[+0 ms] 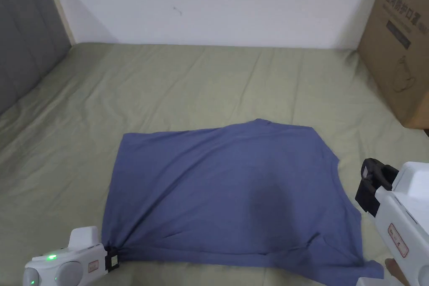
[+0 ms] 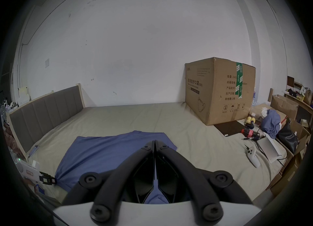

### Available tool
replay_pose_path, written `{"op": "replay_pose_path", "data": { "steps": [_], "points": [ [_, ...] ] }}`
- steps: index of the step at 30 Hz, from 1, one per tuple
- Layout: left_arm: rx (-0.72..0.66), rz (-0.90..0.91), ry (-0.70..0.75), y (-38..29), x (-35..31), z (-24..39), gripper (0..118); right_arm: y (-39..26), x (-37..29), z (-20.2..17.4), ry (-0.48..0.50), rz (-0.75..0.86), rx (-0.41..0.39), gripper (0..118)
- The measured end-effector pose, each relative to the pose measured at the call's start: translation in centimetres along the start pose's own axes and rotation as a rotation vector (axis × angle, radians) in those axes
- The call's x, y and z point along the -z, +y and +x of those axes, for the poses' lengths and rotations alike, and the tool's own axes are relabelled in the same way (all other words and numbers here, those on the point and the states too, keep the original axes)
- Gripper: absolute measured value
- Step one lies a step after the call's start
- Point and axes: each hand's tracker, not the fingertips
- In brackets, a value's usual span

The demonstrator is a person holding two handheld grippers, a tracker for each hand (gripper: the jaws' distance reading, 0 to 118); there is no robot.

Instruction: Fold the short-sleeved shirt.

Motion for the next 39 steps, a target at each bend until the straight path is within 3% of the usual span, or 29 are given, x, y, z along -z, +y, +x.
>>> {"op": "replay_pose_path", "data": {
  "steps": [5, 9, 10, 17, 19, 20, 22, 23, 32, 39],
  "points": [
    [0.049, 0.041, 0.019, 0.0, -1.1, 0.7, 10, -2.8, 1.4, 3.0, -0.03, -0.139, 0.007, 5],
    [0.031, 0.092, 0.001, 0.7, -2.8, 0.4, 9, -7.8, 3.9, 5.1, -0.029, -0.404, -0.047, 96],
    [0.031, 0.097, -0.004, 0.9, -3.1, 0.4, 9, -9.2, 4.5, 5.3, -0.035, -0.461, -0.061, 100],
    [0.014, 0.119, -0.02, 1.4, -3.7, 0.6, 9, -17.5, 6.5, 6.1, -0.056, -0.696, 0.006, 88],
    [0.011, 0.112, -0.019, 1.3, -3.5, 0.6, 9, -18.4, 6.6, 6.3, -0.05, -0.71, 0.038, 76],
    [0.011, 0.109, -0.017, 1.3, -3.4, 0.6, 9, -18.8, 6.8, 6.4, -0.045, -0.708, 0.053, 64],
    [0.013, 0.104, -0.014, 1.3, -3.4, 0.5, 9, -19.1, 6.8, 6.6, -0.028, -0.699, 0.094, 12],
    [0.014, 0.103, -0.013, 1.3, -3.5, 0.7, 9, -19.0, 6.8, 6.7, -0.004, -0.691, 0.119, 6],
    [0.004, 0.137, -0.027, 3.4, -4.4, 0.6, 9, -12.0, 5.2, 4.8, 0.017, -0.499, 0.049, 6],
    [-0.001, 0.179, -0.019, 8.5, -3.9, 1.1, 9, -5.2, 10.2, 3.8, 0.049, -0.388, -0.011, 6]
  ]
}}
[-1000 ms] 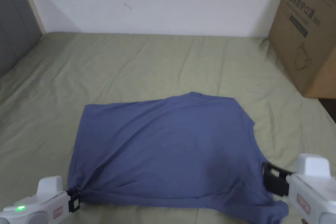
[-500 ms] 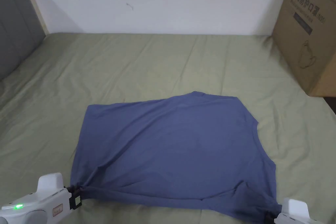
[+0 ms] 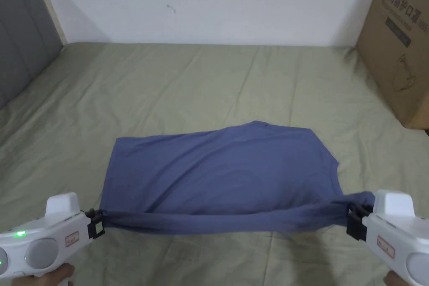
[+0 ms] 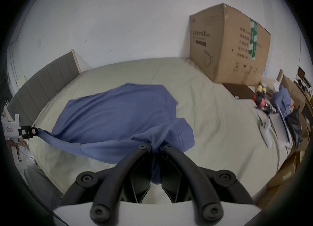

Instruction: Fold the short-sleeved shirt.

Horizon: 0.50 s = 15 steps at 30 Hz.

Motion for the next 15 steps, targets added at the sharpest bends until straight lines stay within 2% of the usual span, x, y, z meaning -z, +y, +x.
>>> {"op": "replay_pose_path", "data": {
  "steps": [8, 15],
  "points": [
    [0.034, -0.036, 0.018, 4.8, 6.5, 1.2, 9, 4.8, 8.9, 0.1, -0.015, -0.071, -0.014, 6],
    [0.11, -0.164, 0.066, 5.8, 14.3, 2.1, 9, 5.1, 17.3, 0.3, -0.039, -0.218, 0.032, 6]
  ]
}}
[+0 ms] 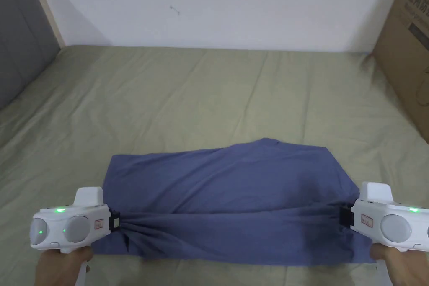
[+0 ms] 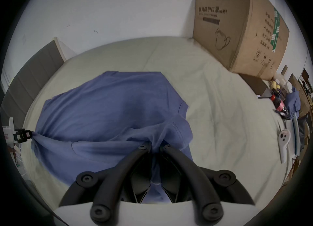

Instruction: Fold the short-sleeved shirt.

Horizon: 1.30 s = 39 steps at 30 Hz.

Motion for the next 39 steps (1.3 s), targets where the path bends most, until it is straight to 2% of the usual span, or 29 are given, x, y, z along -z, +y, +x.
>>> {"op": "replay_pose_path", "data": {
  "steps": [7, 10, 11, 12, 13, 14, 15, 16, 17, 19, 25, 29, 31, 35, 38, 39],
  "points": [
    [0.032, -0.048, 0.015, -0.6, 2.3, 0.5, 9, -0.4, 5.7, 0.4, -0.025, -0.093, 0.029, 6],
    [0.027, -0.051, 0.008, -0.3, 1.8, 0.1, 12, -0.9, 5.5, 0.4, -0.022, -0.086, 0.064, 7],
    [0.009, -0.049, 0.005, 0.0, 1.4, 0.0, 20, -0.9, 3.7, -0.5, -0.023, -0.08, 0.076, 8],
    [-0.034, -0.03, 0.001, 0.2, 0.7, -0.2, 35, -0.7, 2.9, -0.7, -0.021, -0.074, 0.088, 12],
    [-0.064, -0.007, -0.009, 0.5, 0.0, -0.2, 51, -0.5, 1.9, -0.9, -0.014, -0.052, 0.095, 22],
    [-0.092, 0.016, -0.026, 0.9, -1.0, -0.3, 70, -0.3, 0.7, -1.1, -0.003, -0.019, 0.091, 41],
    [-0.118, 0.043, -0.038, 1.3, -2.2, -0.2, 92, 0.1, -1.2, -1.5, 0.004, 0.021, 0.07, 73],
    [-0.129, 0.08, -0.046, 1.6, -3.4, -0.1, 103, 0.4, -2.7, -1.8, 0.01, 0.056, 0.057, 91],
    [-0.137, 0.138, -0.056, 1.7, -5.2, 0.3, 107, 0.7, -4.6, -2.2, 0.015, 0.103, 0.043, 99],
    [-0.119, 0.256, -0.063, 2.1, -8.6, 0.7, 107, 1.7, -7.4, -1.7, 0.042, 0.201, 0.01, 99],
    [-0.073, 0.51, -0.019, 1.6, -18.7, 2.1, 107, 1.2, -19.5, -4.0, 0.044, 0.484, -0.093, 99],
    [-0.068, 0.655, -0.005, -1.0, -23.2, 2.8, 106, -1.5, -24.8, -5.2, 0.002, 0.617, -0.1, 99],
    [-0.06, 0.701, 0.024, -2.4, -24.5, 3.2, 101, -2.6, -25.8, -5.2, -0.003, 0.646, -0.108, 97],
    [-0.003, 0.763, 0.028, -4.7, -25.7, 3.9, 83, -4.4, -27.0, -5.6, -0.029, 0.687, -0.135, 88],
    [0.049, 0.766, 0.014, -5.6, -25.7, 4.4, 35, -5.2, -27.3, -5.7, -0.039, 0.702, -0.136, 33],
    [0.046, 0.766, 0.01, -5.9, -25.7, 4.5, 9, -5.4, -27.3, -5.8, -0.037, 0.709, -0.137, 7]
  ]
}}
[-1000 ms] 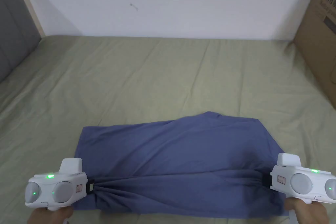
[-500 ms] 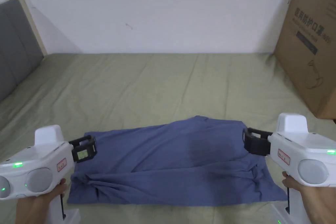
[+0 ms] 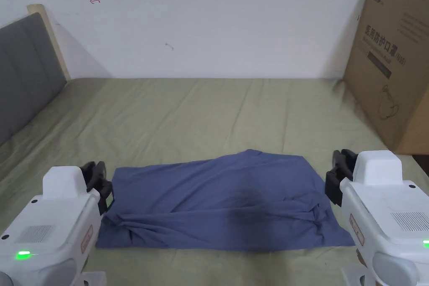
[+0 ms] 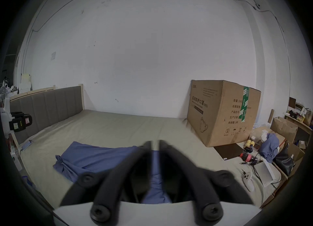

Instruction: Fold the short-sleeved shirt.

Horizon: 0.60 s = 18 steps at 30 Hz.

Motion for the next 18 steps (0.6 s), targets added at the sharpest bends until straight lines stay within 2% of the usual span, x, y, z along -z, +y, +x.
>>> {"op": "replay_pose_path", "data": {
  "steps": [1, 3, 7, 13, 18],
  "points": [
    [-0.003, 0.006, -0.007, -0.2, -0.1, 0.1, 0, -0.2, -0.2, 0.0, 0.0, 0.004, 0.003, 1],
    [-0.033, -0.02, -0.057, -0.2, 0.0, -0.3, 0, -0.3, -0.3, 0.0, 0.013, 0.003, 0.01, 0],
    [-0.048, -0.075, -0.057, -0.8, 1.2, -1.2, 0, -0.4, 0.1, -0.2, 0.014, -0.001, 0.013, 0],
    [-0.049, -0.347, -0.05, -3.3, 6.1, -2.8, 0, -0.5, 1.7, -0.4, 0.012, -0.017, 0.014, 0],
    [-0.114, -0.549, -0.054, -7.7, 11.5, -4.4, 0, -1.5, 3.5, -0.6, 0.013, -0.05, 0.017, 0]
  ]
}}
